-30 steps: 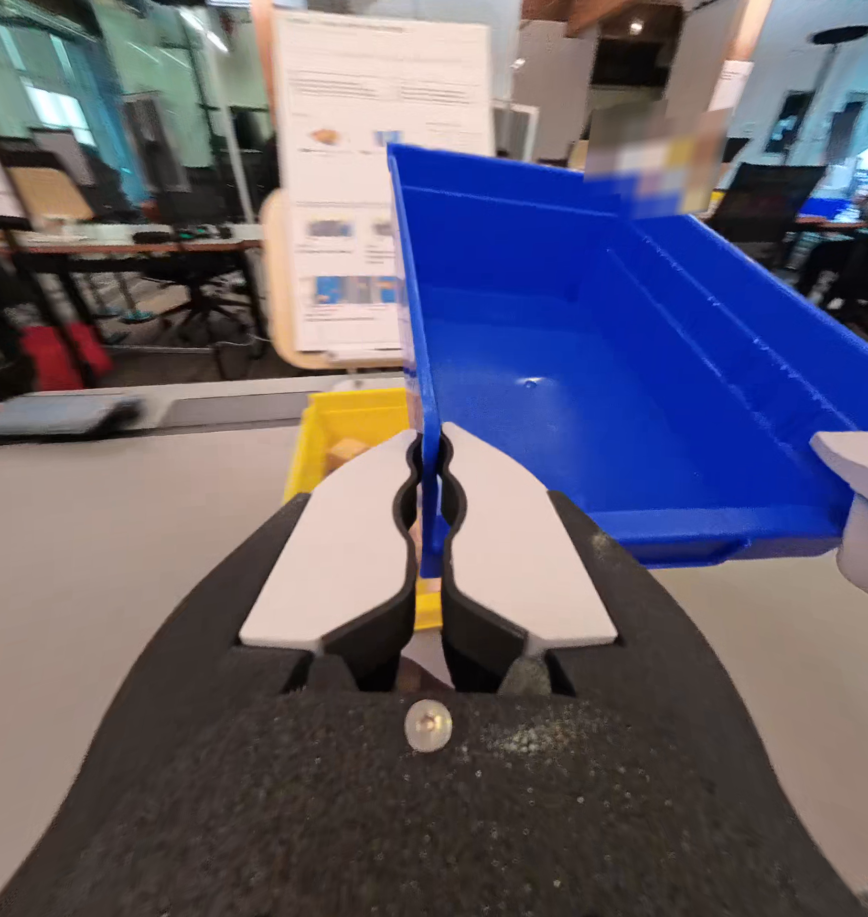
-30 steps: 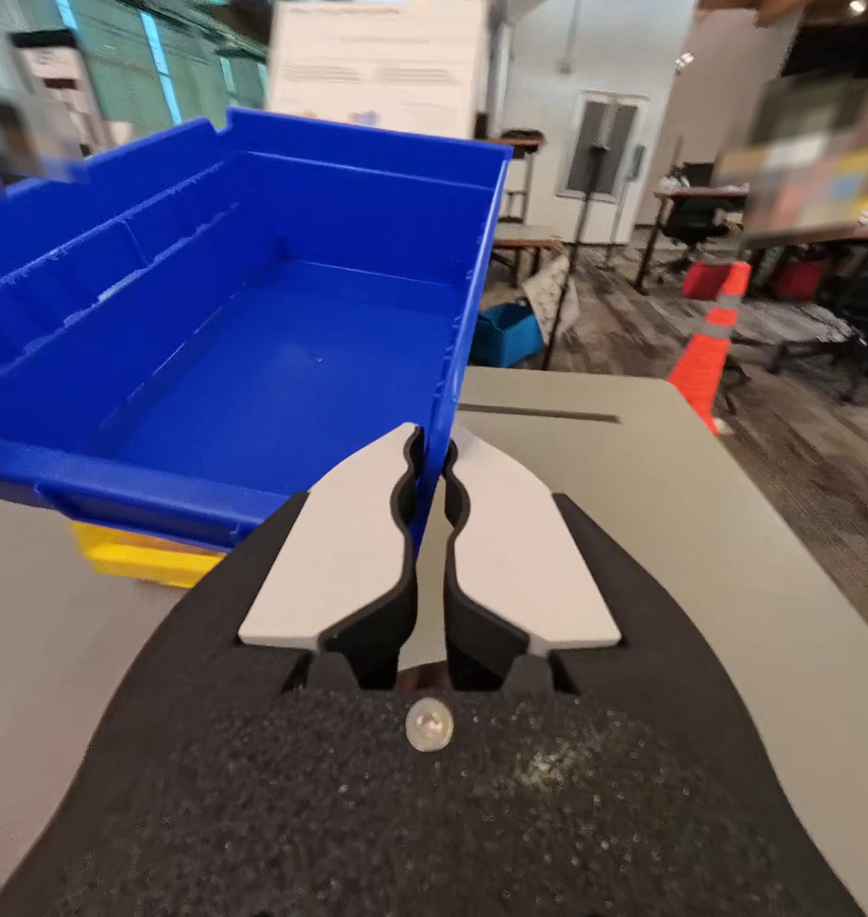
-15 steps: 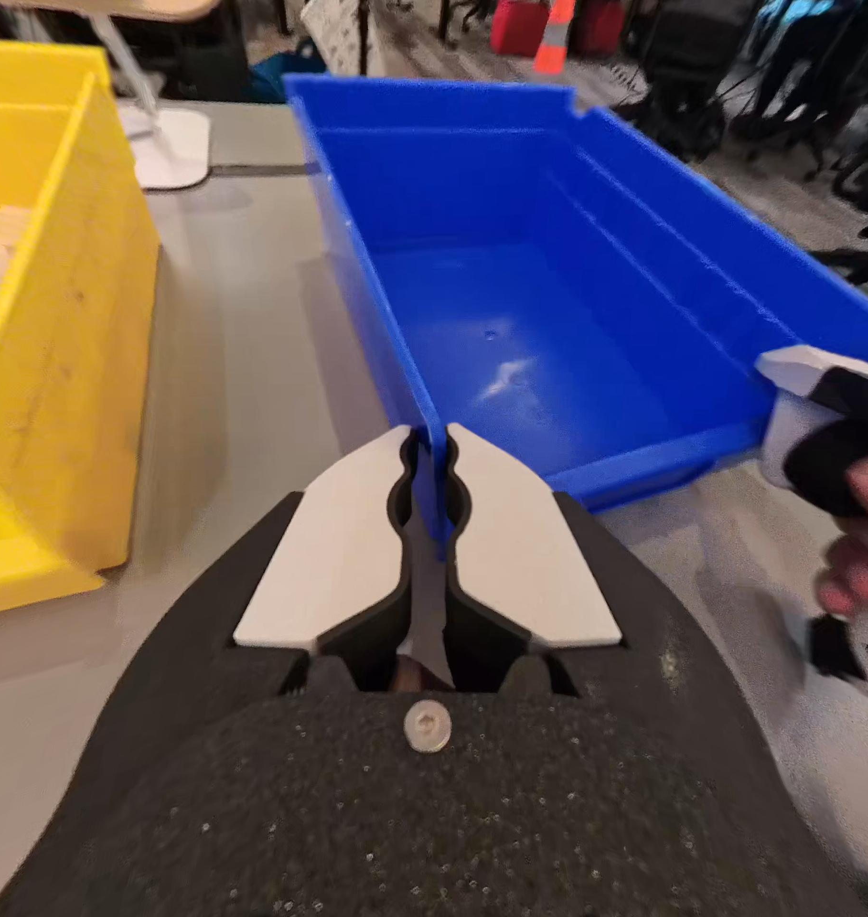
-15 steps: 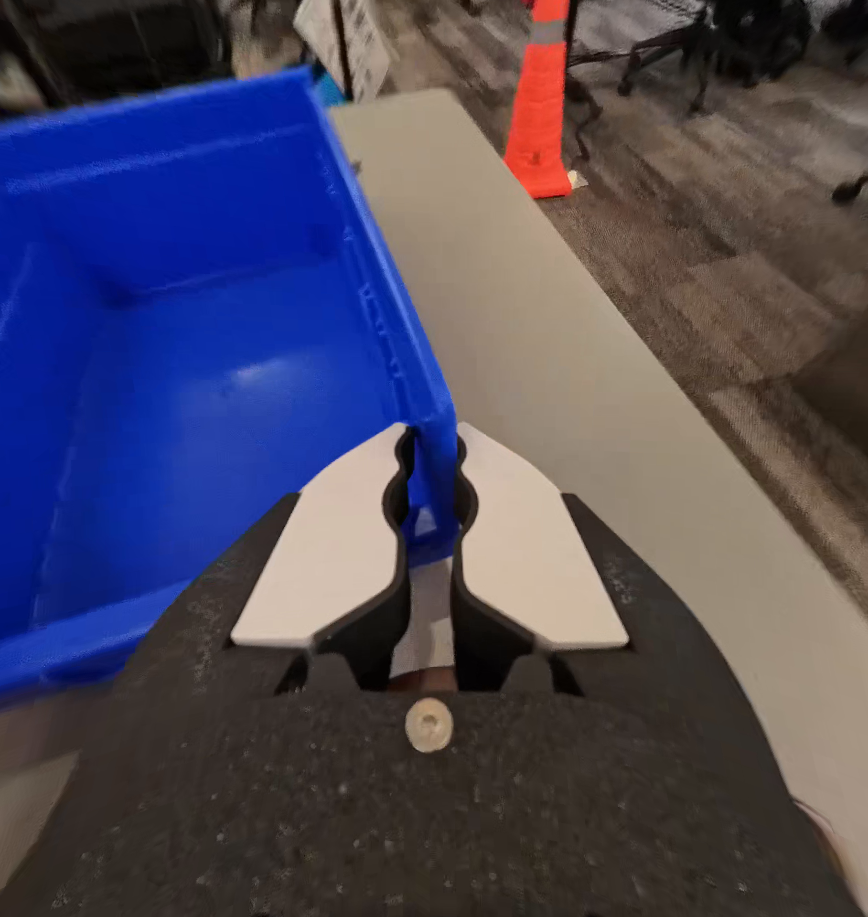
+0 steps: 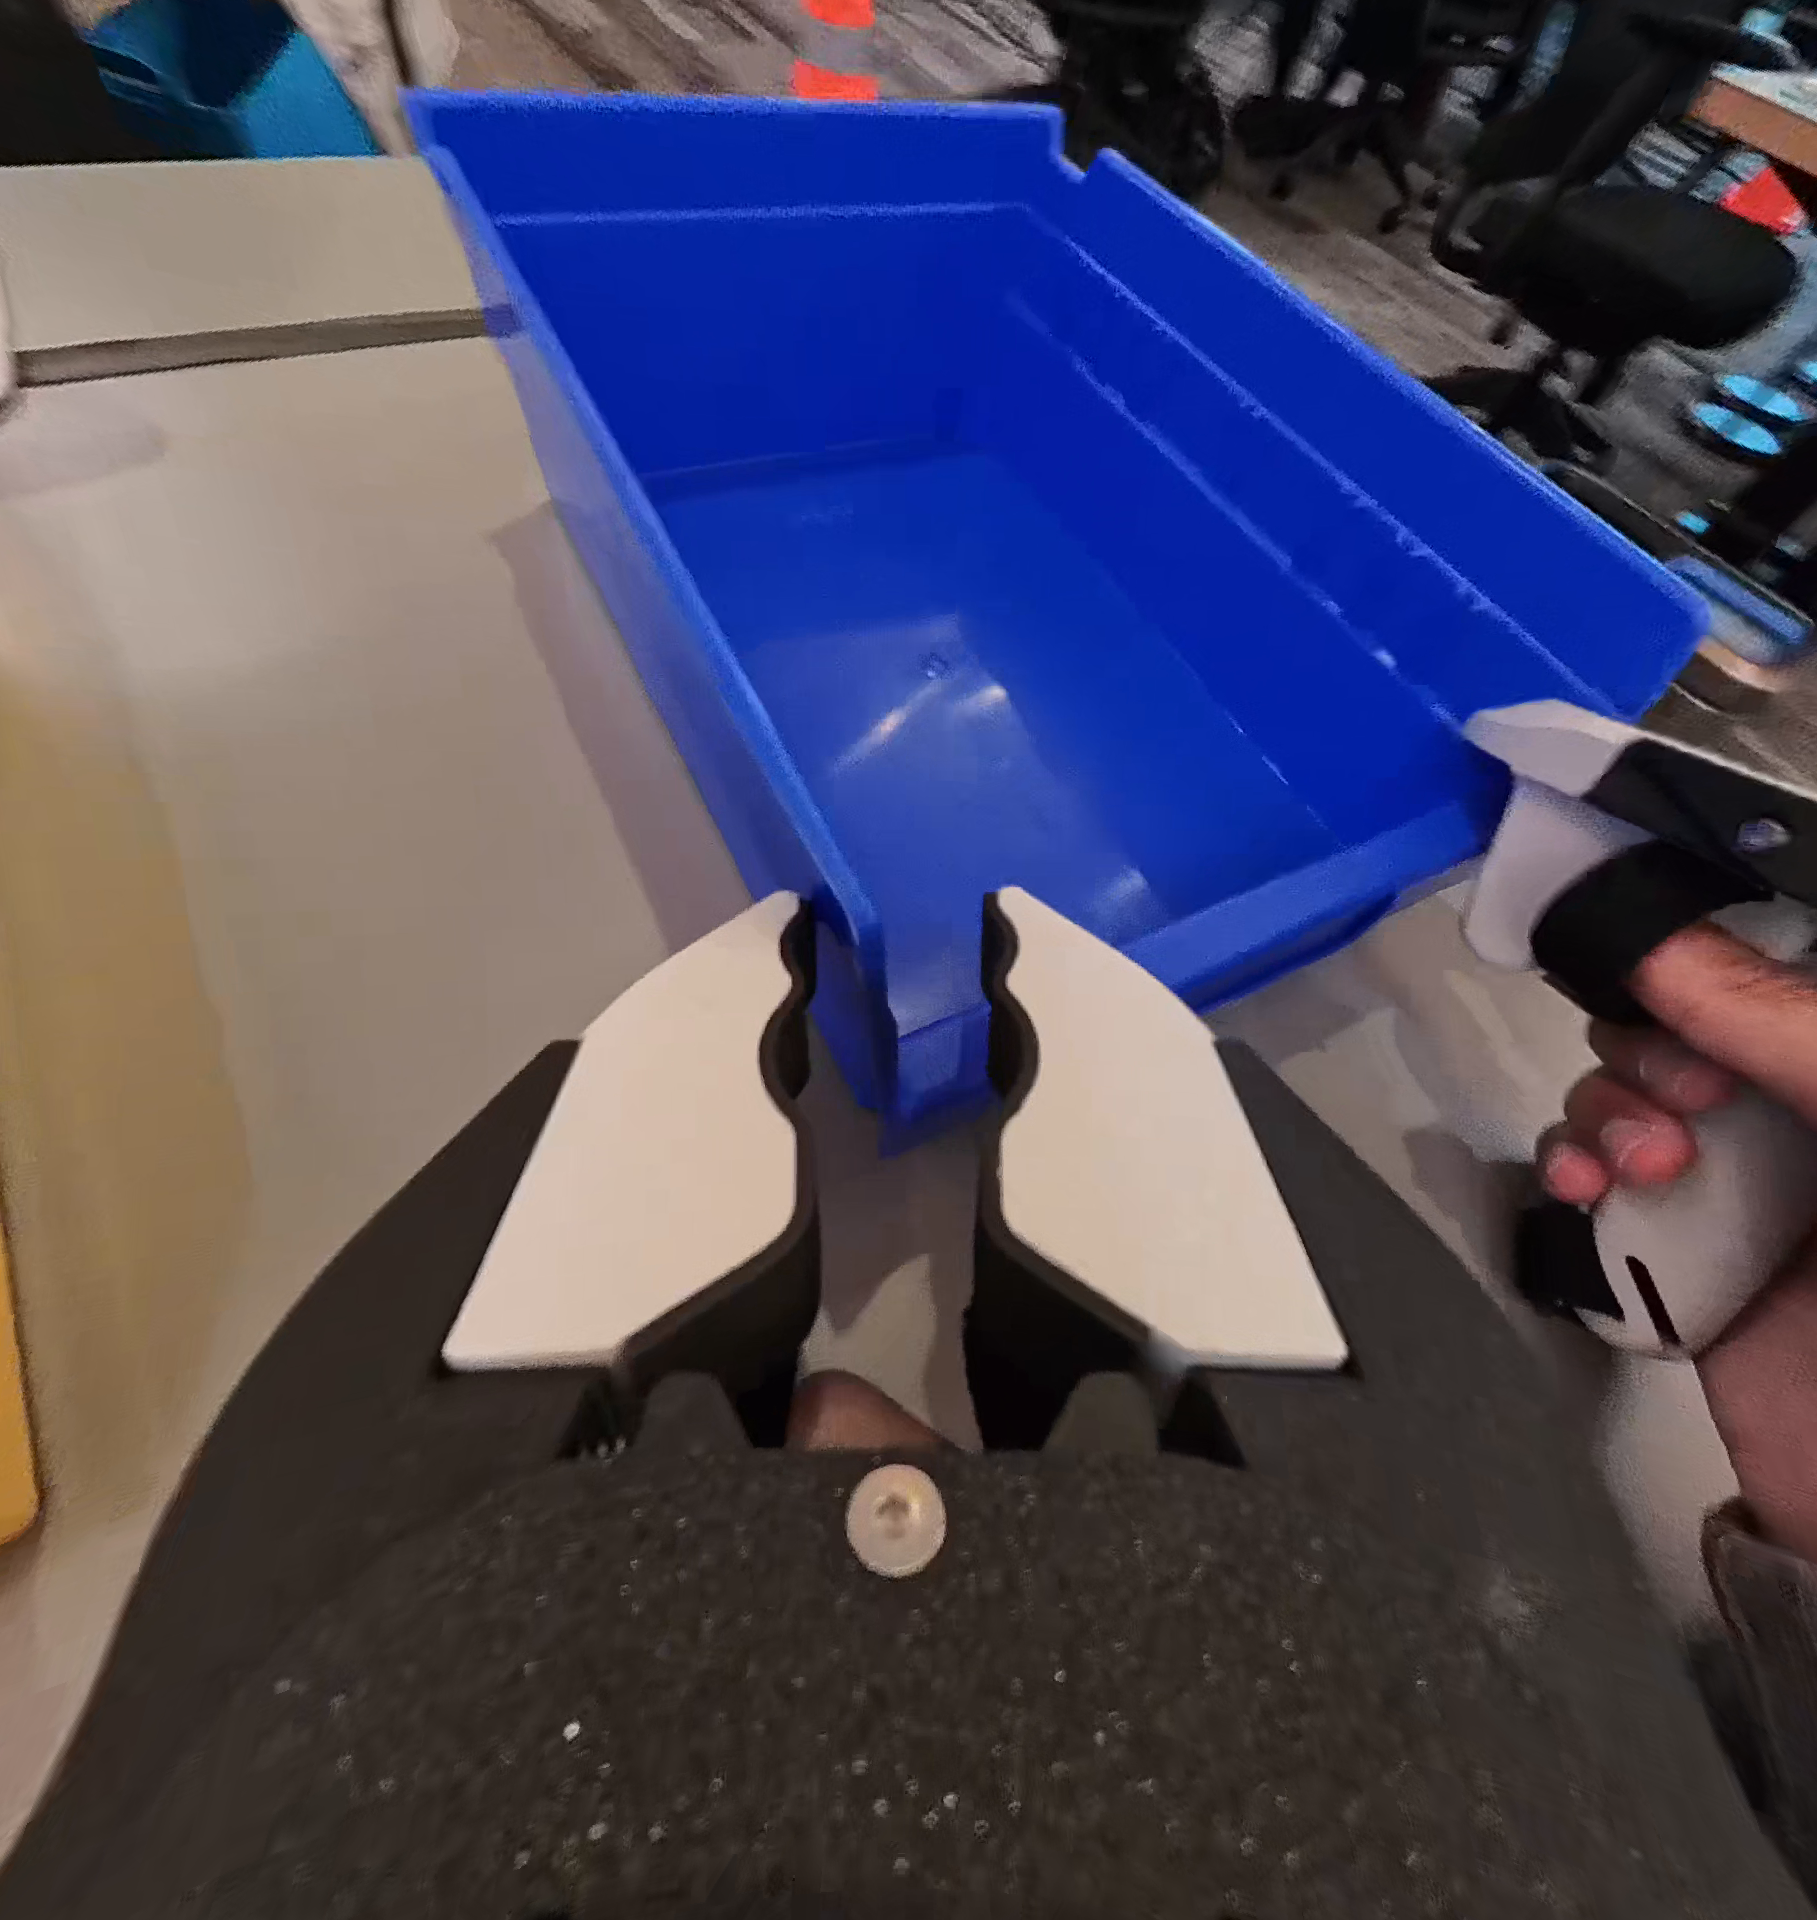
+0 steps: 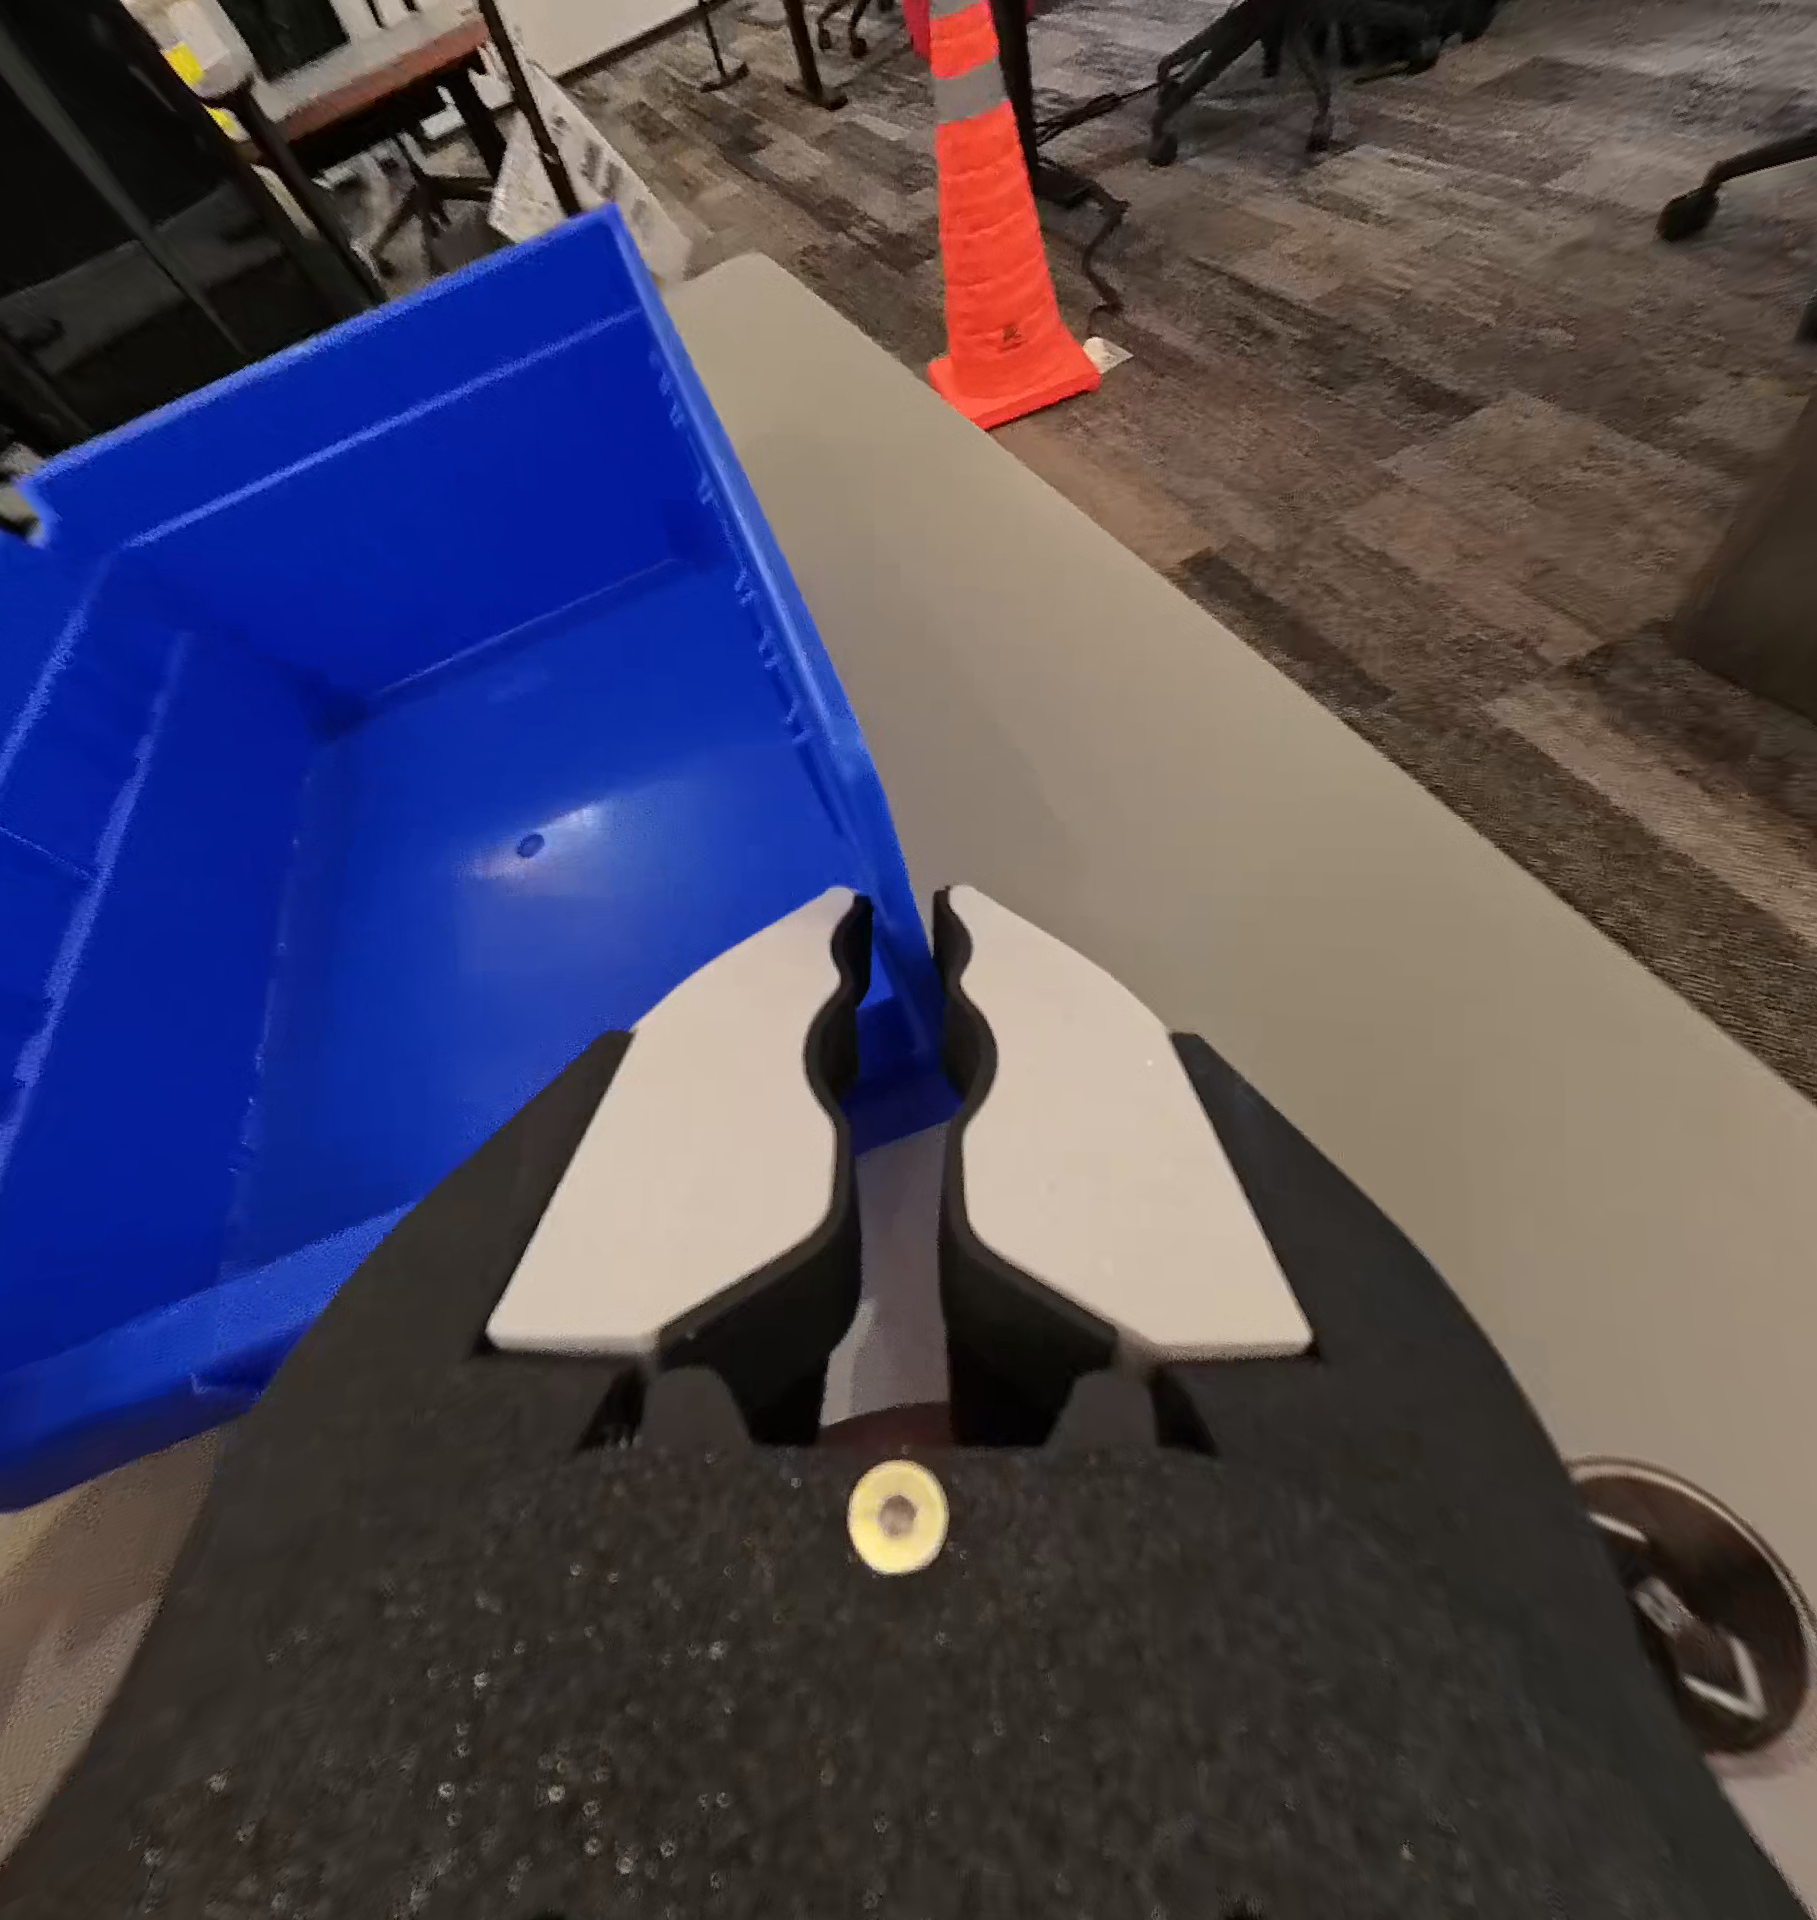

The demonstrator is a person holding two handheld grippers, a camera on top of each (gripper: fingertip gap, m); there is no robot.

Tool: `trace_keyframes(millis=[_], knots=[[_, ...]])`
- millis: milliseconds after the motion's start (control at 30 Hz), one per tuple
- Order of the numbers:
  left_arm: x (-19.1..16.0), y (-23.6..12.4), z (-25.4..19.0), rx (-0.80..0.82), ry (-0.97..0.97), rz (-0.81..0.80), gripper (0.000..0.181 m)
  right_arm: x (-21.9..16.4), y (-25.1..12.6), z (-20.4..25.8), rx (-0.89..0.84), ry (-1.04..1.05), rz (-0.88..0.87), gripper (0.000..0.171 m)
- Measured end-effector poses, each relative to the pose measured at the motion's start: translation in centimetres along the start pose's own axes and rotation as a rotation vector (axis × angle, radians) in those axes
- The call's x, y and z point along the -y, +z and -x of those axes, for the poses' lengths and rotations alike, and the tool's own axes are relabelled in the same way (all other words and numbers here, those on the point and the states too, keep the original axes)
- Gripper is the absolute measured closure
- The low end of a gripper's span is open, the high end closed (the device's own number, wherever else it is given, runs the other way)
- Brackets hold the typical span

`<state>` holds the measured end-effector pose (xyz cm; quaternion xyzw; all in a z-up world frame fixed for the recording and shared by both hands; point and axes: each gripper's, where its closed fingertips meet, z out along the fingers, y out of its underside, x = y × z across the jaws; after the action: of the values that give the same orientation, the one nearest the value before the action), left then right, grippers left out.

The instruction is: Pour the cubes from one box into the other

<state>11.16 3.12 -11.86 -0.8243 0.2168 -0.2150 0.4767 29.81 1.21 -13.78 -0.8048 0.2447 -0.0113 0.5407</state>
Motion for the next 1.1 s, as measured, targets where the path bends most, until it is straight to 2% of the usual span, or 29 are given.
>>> trace_keyframes(millis=[33, 67, 133, 233, 300, 333, 400, 500, 533, 600, 700, 767, 867, 900, 967, 1000, 1100], knots=[[0.0, 0.0, -0.3, -0.052, 0.021, 0.02, 0.148, 0.0, -0.2, -0.5, -0.038, -0.012, 0.002, 0.159], [-0.1, -0.3, -0.3, -0.086, 0.034, 0.037, 0.153, 0.3, -0.6, -1.2, -0.095, -0.014, -0.015, 0.149], [0.0, -2.1, 0.1, -0.117, 0.033, 0.029, 0.147, 2.0, -1.8, -2.1, -0.168, -0.019, -0.108, 0.132], [0.9, -7.9, 2.0, -0.15, 0.064, -0.056, 0.145, 5.2, -4.9, -2.2, -0.229, -0.041, -0.264, 0.131], [2.0, -12.9, 5.7, -0.103, 0.082, -0.15, 0.145, 7.6, -7.9, -0.6, -0.222, -0.072, -0.387, 0.131], [2.8, -15.3, 8.4, -0.047, 0.081, -0.198, 0.145, 8.8, -9.3, 1.3, -0.161, -0.078, -0.449, 0.132], [3.3, -19.5, 14.3, 0.071, 0.065, -0.241, 0.143, 10.2, -11.7, 7.9, 0.098, -0.103, -0.523, 0.132], [1.2, -23.0, 23.5, 0.311, 0.054, -0.208, 0.132, 7.3, -14.1, 20.1, 0.588, -0.159, -0.36, 0.134], [-0.1, -23.4, 26.0, 0.379, 0.037, -0.188, 0.128, 5.7, -14.5, 23.3, 0.684, -0.176, -0.307, 0.133], [-2.7, -22.7, 29.4, 0.434, -0.041, -0.159, 0.125, 2.0, -14.0, 28.1, 0.734, -0.232, -0.22, 0.128], [-5.6, -20.1, 31.5, 0.466, -0.017, -0.004, 0.12, -3.9, -10.4, 31.5, 0.577, -0.333, -0.078, 0.114], [-5.2, -18.8, 31.3, 0.463, 0.0, -0.007, 0.121, -7.5, -8.3, 32.8, 0.538, -0.294, 0.03, 0.112], [-4.8, -16.7, 30.6, 0.426, -0.025, -0.001, 0.13, -11.0, -5.8, 33.8, 0.495, -0.267, 0.121, 0.12], [-4.9, -16.3, 30.6, 0.411, -0.051, 0.003, 0.15, -11.9, -5.5, 34.4, 0.517, -0.296, 0.148, 0.129], [-4.8, -16.9, 31.6, 0.434, -0.111, -0.005, 0.176, -12.0, -5.4, 34.2, 0.494, -0.272, 0.17, 0.146], [-4.9, -17.2, 31.9, 0.43, -0.108, 0.002, 0.177, -11.7, -5.5, 33.8, 0.459, -0.268, 0.18, 0.163], [-4.4, -18.4, 32.3, 0.456, -0.096, 0.003, 0.178, -11.0, -6.6, 34.5, 0.359, -0.367, 0.081, 0.169]])
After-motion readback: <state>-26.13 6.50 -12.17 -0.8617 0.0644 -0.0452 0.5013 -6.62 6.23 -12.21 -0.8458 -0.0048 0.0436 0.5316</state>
